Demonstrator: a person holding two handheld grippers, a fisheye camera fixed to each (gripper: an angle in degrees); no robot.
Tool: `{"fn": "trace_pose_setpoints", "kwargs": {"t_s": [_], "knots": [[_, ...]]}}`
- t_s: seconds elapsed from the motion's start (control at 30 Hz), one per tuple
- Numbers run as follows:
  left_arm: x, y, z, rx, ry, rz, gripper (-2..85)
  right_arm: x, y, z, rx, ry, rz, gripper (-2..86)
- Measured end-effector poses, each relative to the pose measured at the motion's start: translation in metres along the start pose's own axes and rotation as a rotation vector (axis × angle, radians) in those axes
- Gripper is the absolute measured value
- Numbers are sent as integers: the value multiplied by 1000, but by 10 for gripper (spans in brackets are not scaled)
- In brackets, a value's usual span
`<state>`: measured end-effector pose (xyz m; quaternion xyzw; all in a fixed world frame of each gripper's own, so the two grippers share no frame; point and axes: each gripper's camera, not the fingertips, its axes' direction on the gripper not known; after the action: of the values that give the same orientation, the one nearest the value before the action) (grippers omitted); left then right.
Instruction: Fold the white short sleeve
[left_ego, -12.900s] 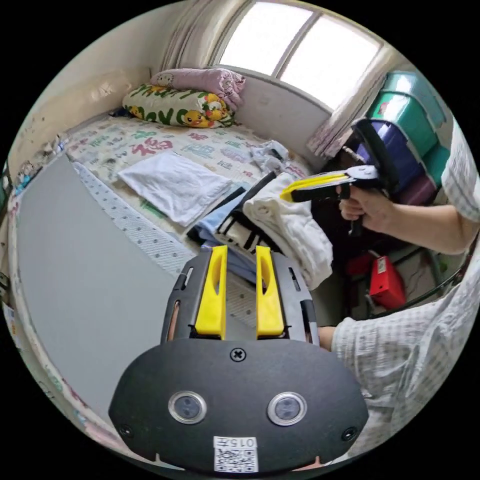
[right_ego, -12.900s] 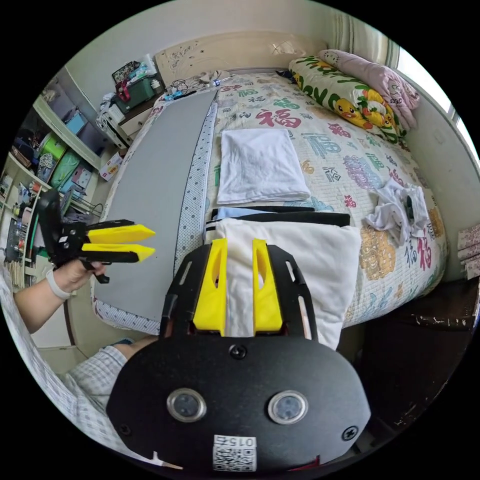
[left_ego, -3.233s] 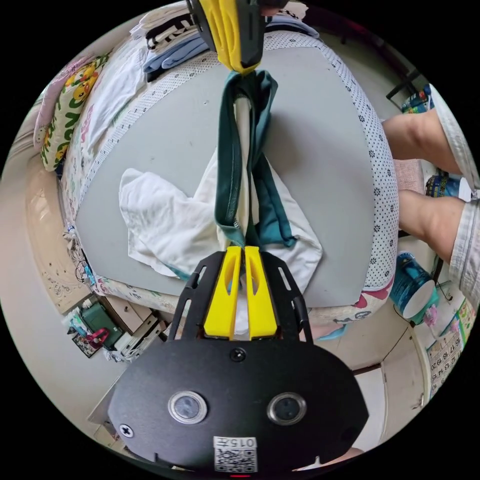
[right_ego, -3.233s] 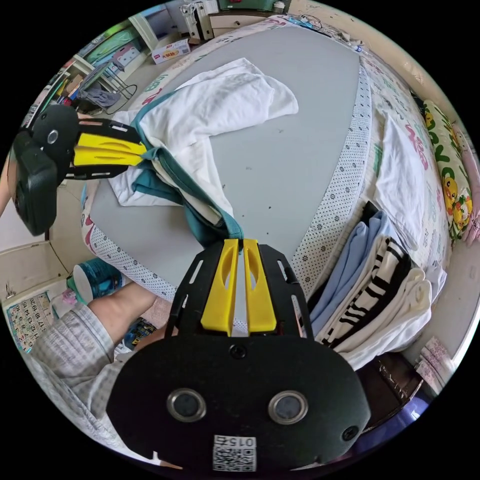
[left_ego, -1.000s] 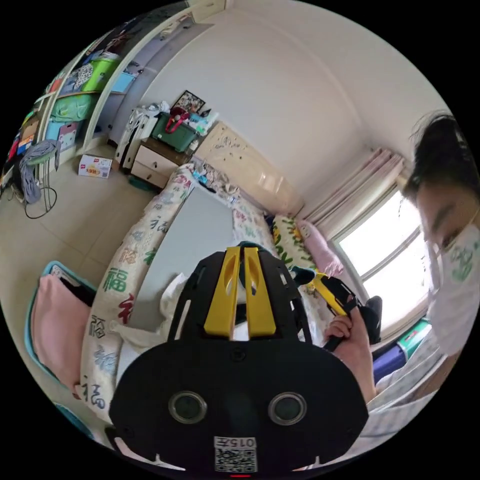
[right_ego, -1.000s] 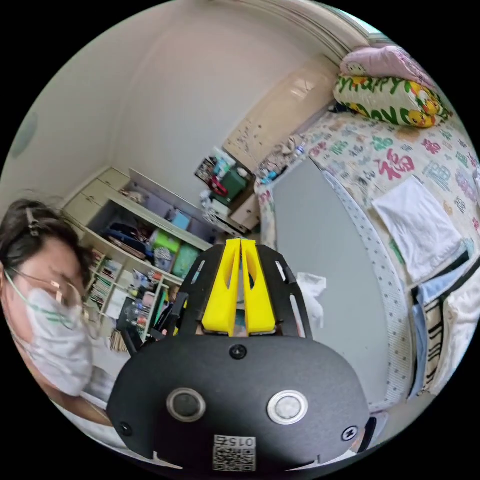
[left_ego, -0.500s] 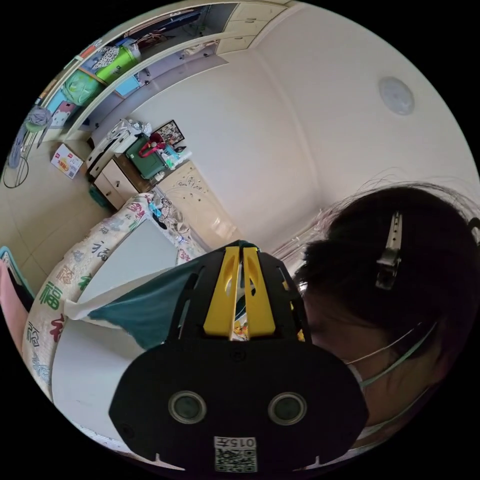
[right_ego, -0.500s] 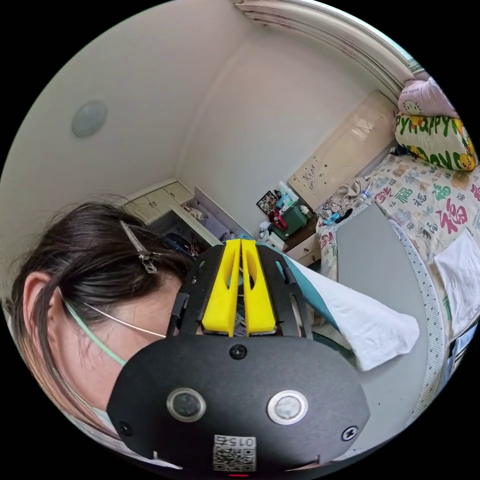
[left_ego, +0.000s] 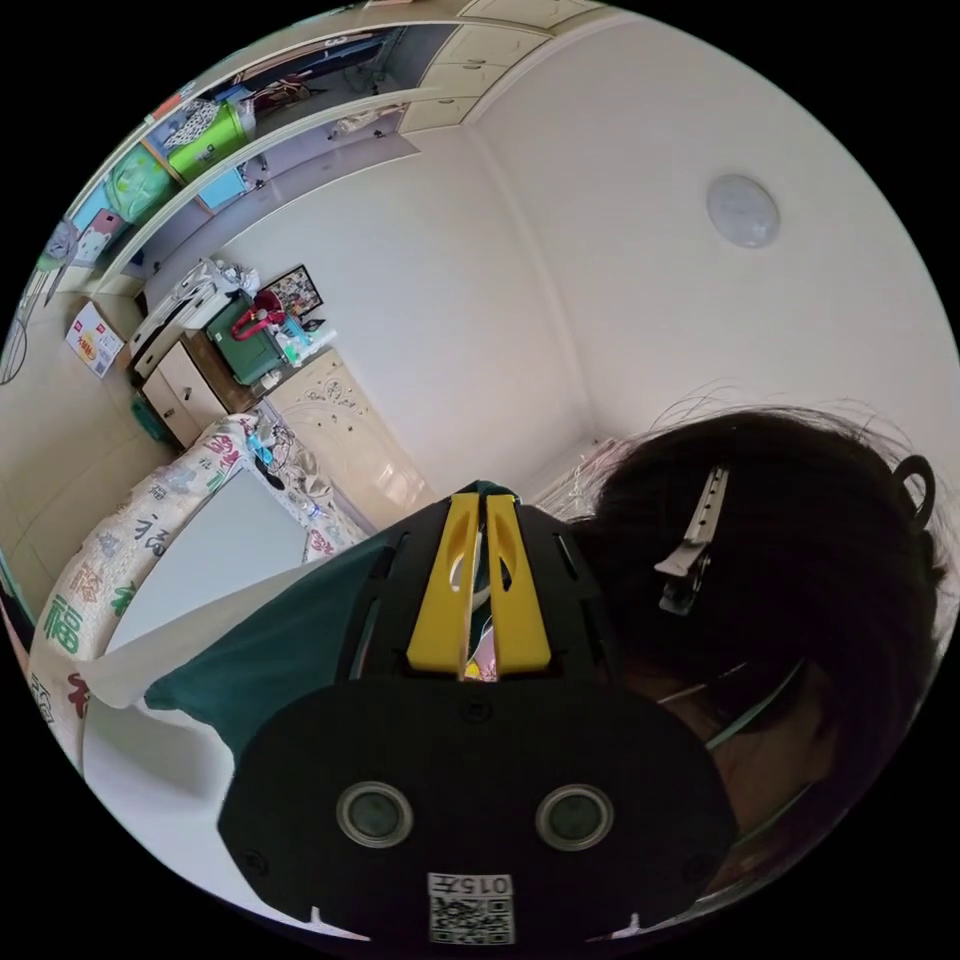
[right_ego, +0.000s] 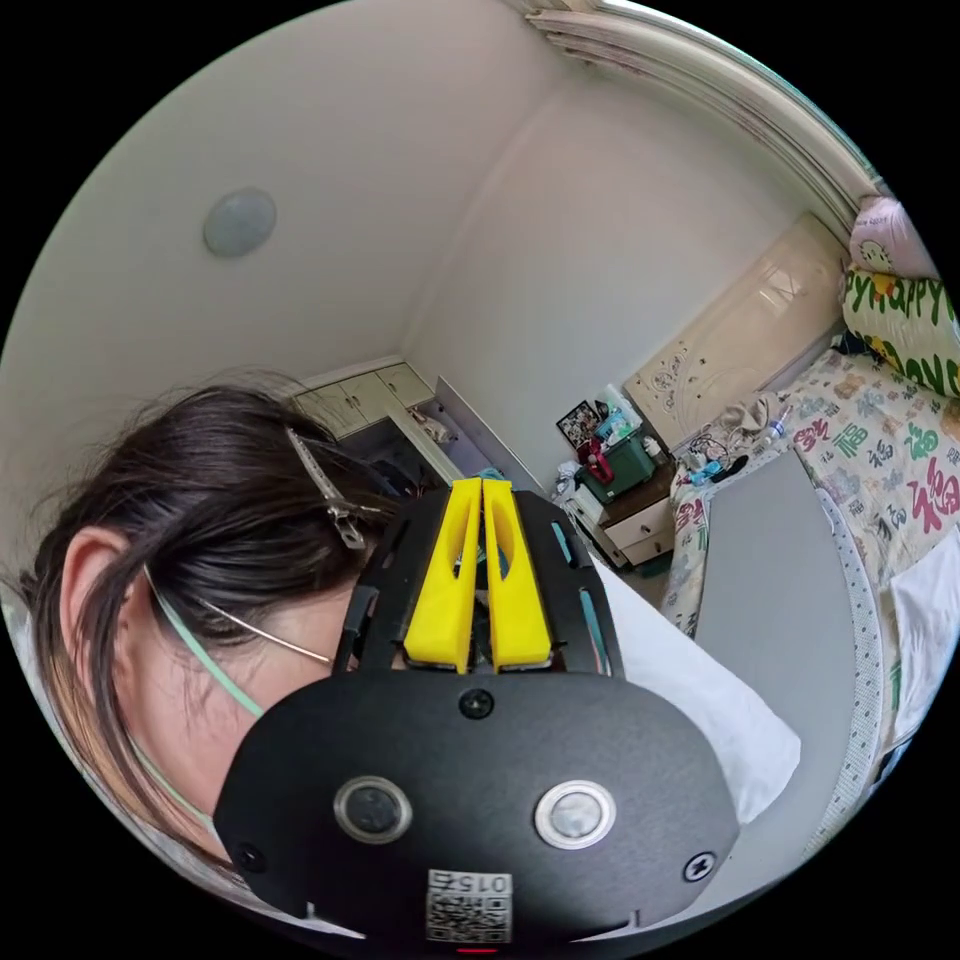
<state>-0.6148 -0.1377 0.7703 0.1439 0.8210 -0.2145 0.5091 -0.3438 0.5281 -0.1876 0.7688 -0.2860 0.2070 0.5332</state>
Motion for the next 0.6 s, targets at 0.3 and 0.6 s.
{"fn": "trace_pose_setpoints", "kwargs": {"t_s": [0.3, 0.6], "knots": [[30, 19, -21, 56, -67, 150, -6, -31, -3, -47, 74, 45, -56, -5], [73, 70, -47, 86, -214, 328, -6, -40, -12, -103, 161, 58, -25, -5]]}}
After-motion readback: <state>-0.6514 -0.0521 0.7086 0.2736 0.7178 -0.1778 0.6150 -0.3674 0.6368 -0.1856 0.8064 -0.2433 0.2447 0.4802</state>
